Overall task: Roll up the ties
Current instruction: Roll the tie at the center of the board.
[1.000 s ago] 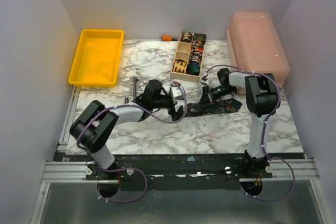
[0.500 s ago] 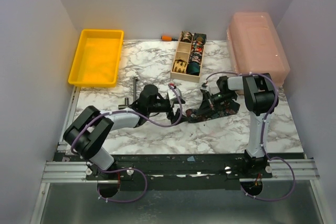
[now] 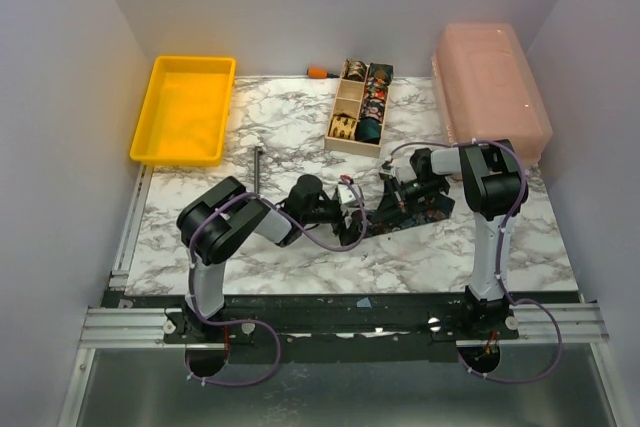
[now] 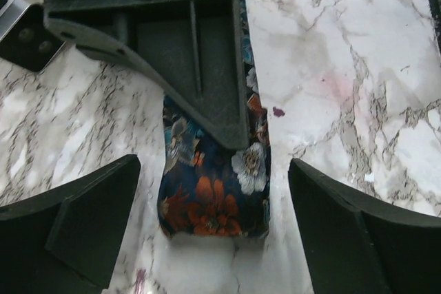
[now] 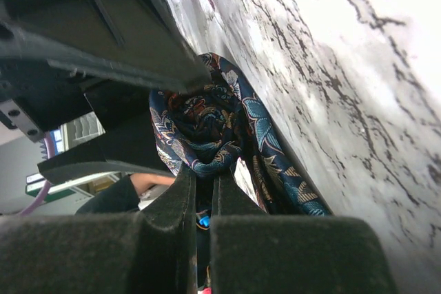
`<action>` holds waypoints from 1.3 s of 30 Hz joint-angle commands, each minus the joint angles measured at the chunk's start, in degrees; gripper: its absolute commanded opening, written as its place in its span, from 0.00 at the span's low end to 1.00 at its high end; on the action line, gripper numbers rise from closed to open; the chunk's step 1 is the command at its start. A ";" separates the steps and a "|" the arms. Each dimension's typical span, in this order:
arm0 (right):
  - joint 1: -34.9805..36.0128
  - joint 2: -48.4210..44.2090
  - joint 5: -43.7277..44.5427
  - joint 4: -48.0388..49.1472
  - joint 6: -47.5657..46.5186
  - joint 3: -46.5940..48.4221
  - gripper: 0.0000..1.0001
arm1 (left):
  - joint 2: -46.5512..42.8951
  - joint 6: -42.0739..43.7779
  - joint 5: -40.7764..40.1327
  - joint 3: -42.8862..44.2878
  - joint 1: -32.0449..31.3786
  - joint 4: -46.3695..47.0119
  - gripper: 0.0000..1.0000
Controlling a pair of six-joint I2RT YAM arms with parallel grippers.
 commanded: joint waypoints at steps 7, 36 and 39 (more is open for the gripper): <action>2.27 2.82 18.06 8.94 -2.31 -1.23 0.01 | 3.80 3.95 -7.75 3.14 -3.92 -3.31 0.37; 1.92 -4.94 13.21 5.96 5.20 4.24 0.48 | 1.66 20.82 -12.95 13.93 -3.90 -44.28 0.36; 2.00 -3.93 12.56 5.18 3.94 4.69 0.44 | 2.13 20.72 -11.85 15.08 -3.62 -45.45 0.36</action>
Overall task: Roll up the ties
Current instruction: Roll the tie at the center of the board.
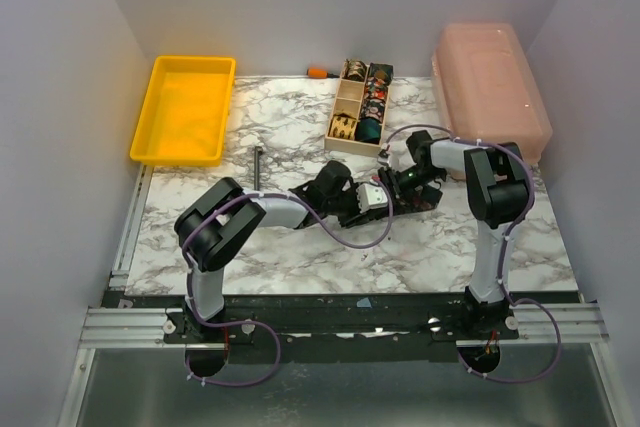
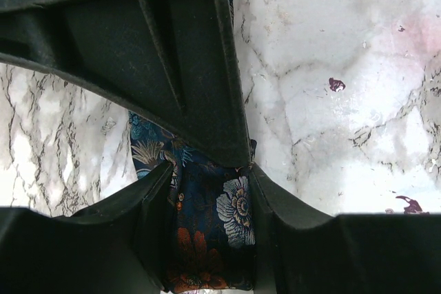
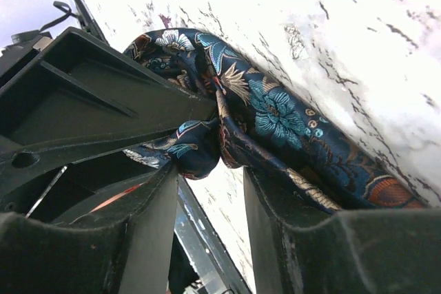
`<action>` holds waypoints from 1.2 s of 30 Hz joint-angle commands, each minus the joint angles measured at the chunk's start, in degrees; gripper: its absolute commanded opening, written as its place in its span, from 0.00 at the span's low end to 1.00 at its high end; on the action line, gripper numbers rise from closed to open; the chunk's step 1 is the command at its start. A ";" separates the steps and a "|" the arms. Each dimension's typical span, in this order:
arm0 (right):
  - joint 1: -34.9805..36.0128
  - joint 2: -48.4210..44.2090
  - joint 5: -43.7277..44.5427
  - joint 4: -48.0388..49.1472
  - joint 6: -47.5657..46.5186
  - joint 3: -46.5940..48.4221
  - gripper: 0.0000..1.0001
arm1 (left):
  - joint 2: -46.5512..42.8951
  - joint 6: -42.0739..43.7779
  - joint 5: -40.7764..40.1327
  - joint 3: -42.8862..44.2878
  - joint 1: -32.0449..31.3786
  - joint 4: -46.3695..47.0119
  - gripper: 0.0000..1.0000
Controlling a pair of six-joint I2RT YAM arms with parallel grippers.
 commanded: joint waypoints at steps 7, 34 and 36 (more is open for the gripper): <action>-0.10 -3.55 -1.47 -9.36 -8.01 2.79 0.42 | 3.02 0.35 4.97 0.74 1.68 -13.03 0.37; -0.96 -4.78 10.61 -4.87 -1.89 5.52 0.35 | 3.92 2.95 5.70 1.88 3.85 -16.42 0.40; -0.91 -4.61 10.35 -7.02 -2.38 6.32 0.35 | 3.86 2.98 5.71 1.88 3.90 -16.52 0.40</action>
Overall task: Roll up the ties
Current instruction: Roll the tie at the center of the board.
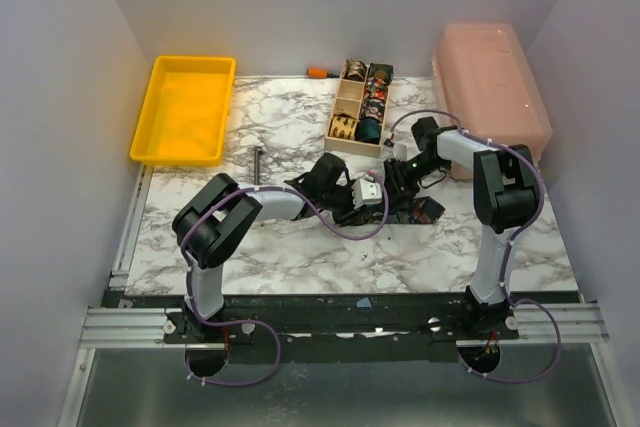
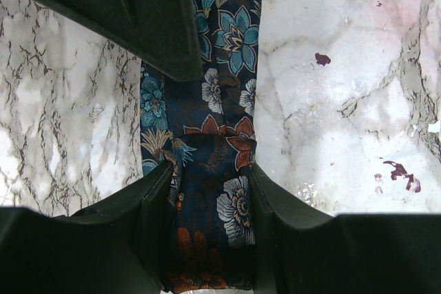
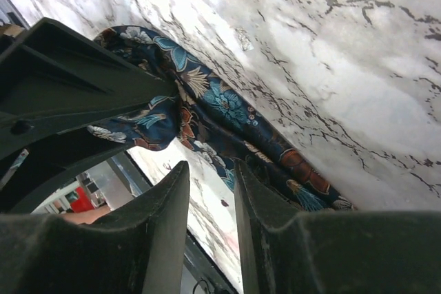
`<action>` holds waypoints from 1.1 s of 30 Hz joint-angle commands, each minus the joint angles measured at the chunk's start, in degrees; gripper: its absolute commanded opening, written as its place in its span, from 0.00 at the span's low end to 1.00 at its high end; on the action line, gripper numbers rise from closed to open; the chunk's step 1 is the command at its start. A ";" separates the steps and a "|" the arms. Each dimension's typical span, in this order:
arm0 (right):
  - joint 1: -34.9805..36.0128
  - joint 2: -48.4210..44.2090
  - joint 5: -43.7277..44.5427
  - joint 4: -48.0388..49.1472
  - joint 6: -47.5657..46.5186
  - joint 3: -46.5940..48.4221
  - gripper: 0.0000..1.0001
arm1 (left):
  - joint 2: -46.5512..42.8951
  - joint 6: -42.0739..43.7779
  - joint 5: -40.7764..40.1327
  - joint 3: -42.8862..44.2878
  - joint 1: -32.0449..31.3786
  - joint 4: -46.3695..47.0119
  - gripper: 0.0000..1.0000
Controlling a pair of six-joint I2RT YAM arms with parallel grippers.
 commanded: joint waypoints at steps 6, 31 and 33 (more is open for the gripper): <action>-0.89 -2.38 7.77 -3.32 -1.10 2.96 0.34 | 3.36 0.13 -1.48 -1.39 0.57 -8.05 0.40; -4.49 -5.69 10.89 -9.32 -4.17 4.79 0.28 | 3.76 -0.05 -1.56 -1.05 0.56 -8.22 0.41; -4.50 -5.82 11.30 -9.85 -4.74 3.61 0.27 | 3.83 -0.13 -1.57 -0.96 0.53 -8.25 0.41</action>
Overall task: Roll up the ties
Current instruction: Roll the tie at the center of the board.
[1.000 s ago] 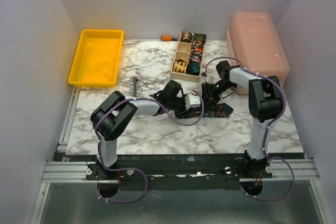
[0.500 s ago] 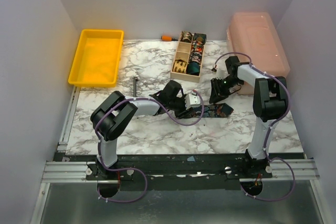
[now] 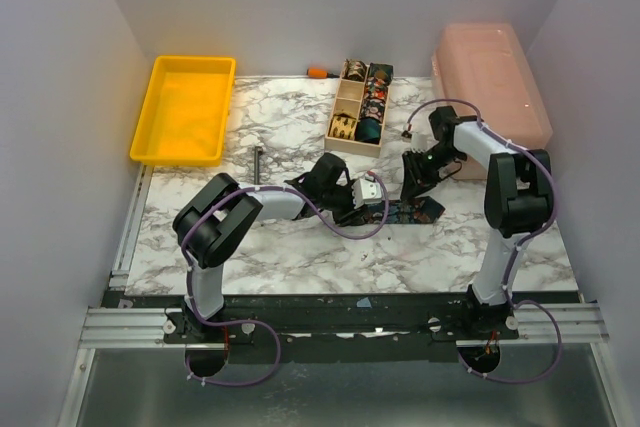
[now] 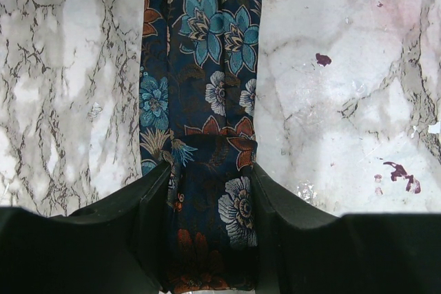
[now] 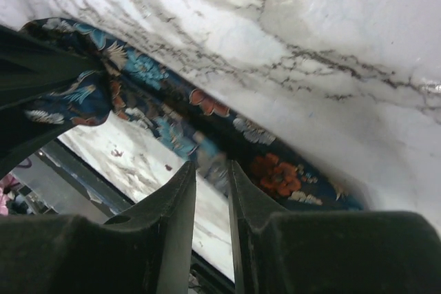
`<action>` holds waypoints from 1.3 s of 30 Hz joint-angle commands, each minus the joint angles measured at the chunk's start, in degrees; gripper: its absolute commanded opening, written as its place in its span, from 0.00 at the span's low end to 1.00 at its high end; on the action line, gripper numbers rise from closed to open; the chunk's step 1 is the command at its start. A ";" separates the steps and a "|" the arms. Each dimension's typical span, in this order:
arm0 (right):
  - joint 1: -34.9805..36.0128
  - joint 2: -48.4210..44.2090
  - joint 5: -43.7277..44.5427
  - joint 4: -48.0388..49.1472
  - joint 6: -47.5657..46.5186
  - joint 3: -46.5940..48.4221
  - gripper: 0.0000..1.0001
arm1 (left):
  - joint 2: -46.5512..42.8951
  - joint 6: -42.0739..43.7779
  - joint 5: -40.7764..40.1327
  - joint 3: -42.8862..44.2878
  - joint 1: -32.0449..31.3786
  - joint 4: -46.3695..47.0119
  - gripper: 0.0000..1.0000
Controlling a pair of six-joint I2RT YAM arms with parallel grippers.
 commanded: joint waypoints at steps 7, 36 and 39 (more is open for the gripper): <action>0.17 -0.55 -4.07 -3.49 -2.64 -0.08 0.25 | 4.10 0.15 -1.65 -0.81 0.59 -8.27 0.41; 9.76 7.97 -25.11 14.54 9.99 -5.68 0.45 | 4.74 -0.71 -1.84 -0.54 0.54 -8.71 0.43; 9.76 7.86 -27.24 14.54 9.69 -5.56 0.42 | 4.96 -0.82 -1.80 -0.50 0.53 -8.72 0.43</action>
